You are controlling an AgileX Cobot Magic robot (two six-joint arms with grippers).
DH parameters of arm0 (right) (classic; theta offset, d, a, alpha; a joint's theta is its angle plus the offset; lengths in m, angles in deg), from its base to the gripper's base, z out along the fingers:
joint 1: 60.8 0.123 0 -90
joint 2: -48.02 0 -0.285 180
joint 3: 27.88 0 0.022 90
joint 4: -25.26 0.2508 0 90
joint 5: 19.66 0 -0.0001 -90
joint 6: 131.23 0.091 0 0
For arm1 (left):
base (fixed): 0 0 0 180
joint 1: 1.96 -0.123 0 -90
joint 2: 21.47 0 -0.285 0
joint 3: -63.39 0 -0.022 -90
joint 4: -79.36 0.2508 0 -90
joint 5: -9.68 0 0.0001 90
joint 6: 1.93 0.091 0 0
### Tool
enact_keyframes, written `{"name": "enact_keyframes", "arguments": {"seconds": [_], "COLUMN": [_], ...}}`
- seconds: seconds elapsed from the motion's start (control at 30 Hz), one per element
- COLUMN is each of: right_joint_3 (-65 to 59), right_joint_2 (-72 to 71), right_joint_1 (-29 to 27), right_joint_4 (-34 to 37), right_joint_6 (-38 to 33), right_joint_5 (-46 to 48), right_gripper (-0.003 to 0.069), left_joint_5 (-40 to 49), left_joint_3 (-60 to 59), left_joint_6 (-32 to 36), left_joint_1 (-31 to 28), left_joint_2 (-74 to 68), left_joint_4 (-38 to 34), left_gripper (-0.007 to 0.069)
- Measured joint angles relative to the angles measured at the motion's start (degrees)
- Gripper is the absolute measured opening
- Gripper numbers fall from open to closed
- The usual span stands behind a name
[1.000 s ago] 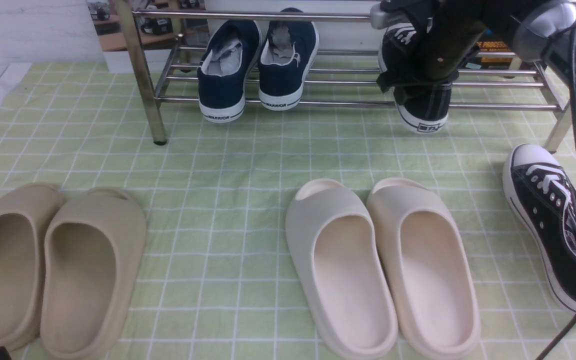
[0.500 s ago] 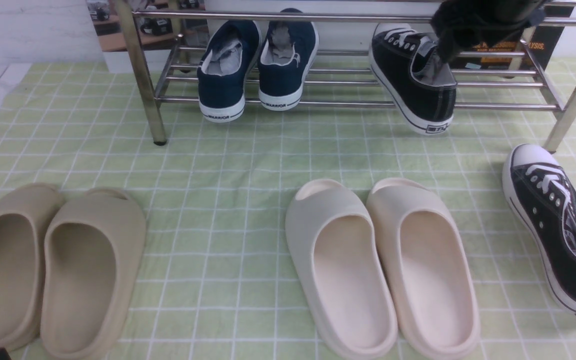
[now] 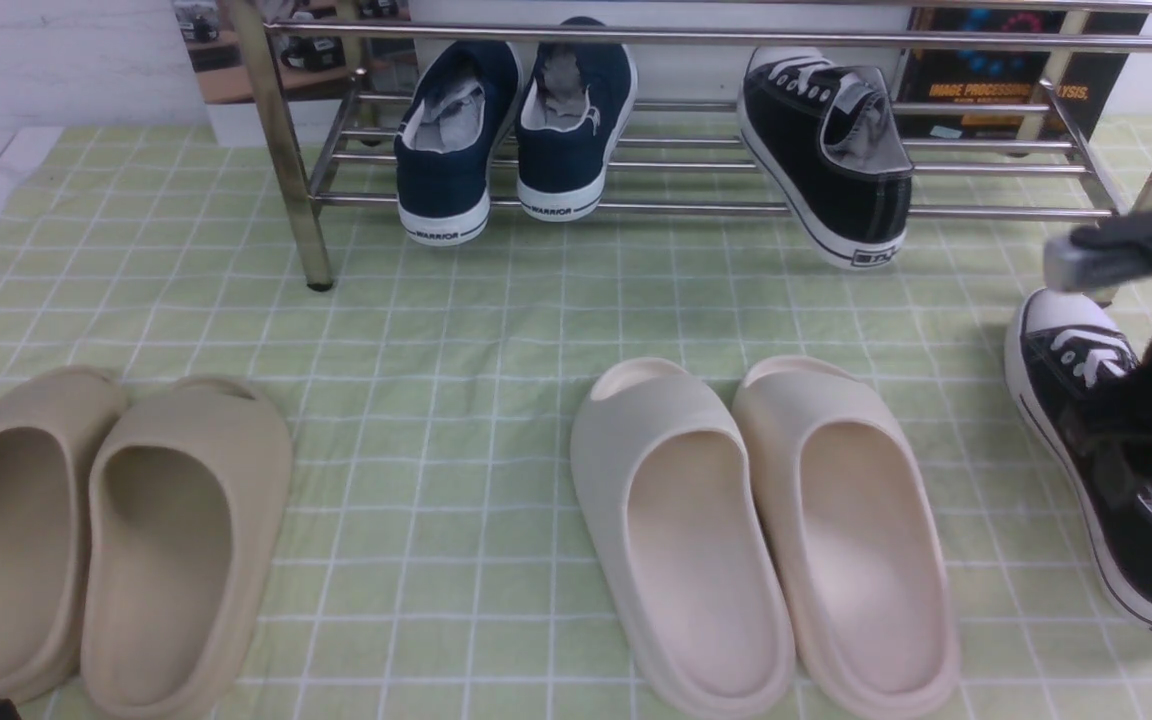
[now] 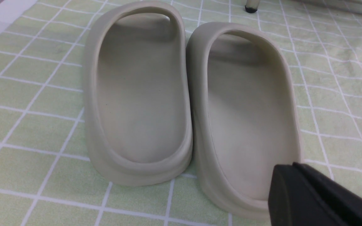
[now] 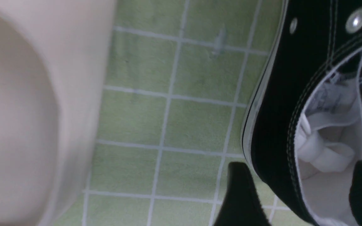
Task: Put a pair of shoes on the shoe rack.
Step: Use the right arm to grab the shoe closest to it, then use the right arm to put a shoe into the shoe rack
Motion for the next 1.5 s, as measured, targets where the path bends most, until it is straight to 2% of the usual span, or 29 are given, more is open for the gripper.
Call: {"name": "enact_keyframes", "arguments": {"seconds": [0.23, 0.33, 0.37, 0.4, 0.43, 0.47, 0.5, 0.53, 0.7, 0.93, 1.13, 1.5], "right_joint_3": [-6.11, -6.16, -6.18, -6.18, -6.12, -5.94, -5.19, -4.52, 0.55, 10.23, 17.13, 36.98], "right_joint_2": [2.74, 4.89, 5.9, 6.08, 6.2, 6.2, 6.07, 5.62, -0.99, -2.67, 3.27, 20.26], "right_joint_1": [-0.96, -0.96, -0.96, -0.96, -0.97, -0.97, -0.83, -0.43, 3.62, 5.64, 5.82, 5.82], "right_joint_4": [-0.01, -0.86, -1.6, -1.71, -1.8, -1.65, -1.26, -1.21, 0.1, 0.23, -1.51, -6.38], "right_joint_6": [0.41, 0.41, 0.55, 0.65, 1.0, 1.08, 1.27, 1.27, 0.75, -1.76, -2.09, -2.86], "right_joint_5": [-10.78, -13.04, -12.99, -12.82, -12.21, -11.93, -10.17, -8.3, 2.56, 4.57, 5.67, 7.25], "right_gripper": [0.0454, 0.0357, 0.0259, 0.0203, 0.0113, 0.01, 0.0043, 0.003, 0.0032, 0.0032, 0.0032, 0.0032], "left_joint_5": [0.0, 0.0, 0.0, 0.0, 0.0, 0.0, 0.0, 0.0, 0.0, 0.0, 0.0, 0.0], "left_joint_3": [0.0, 0.0, 0.0, 0.0, 0.0, 0.0, 0.0, 0.0, 0.0, 0.0, 0.0, 0.0], "left_joint_6": [0.0, 0.0, 0.0, 0.0, 0.0, 0.0, 0.0, 0.0, 0.02, 0.02, 0.02, 0.07], "left_joint_1": [0.0, 0.0, 0.0, 0.0, 0.0, 0.0, 0.0, 0.0, 0.0, 0.0, 0.0, 0.0], "left_joint_2": [0.0, 0.0, 0.0, 0.0, 0.0, 0.0, 0.0, 0.0, 0.0, 0.0, 0.0, 0.0], "left_joint_4": [0.0, 0.0, 0.0, 0.0, 0.0, 0.0, 0.0, 0.0, 0.0, 0.0, 0.0, 0.0], "left_gripper": [0.0013, 0.0018, 0.0018, 0.0018, 0.002, 0.002, 0.0022, 0.0022, 0.0029, 0.0037, 0.0041, 0.005]}}
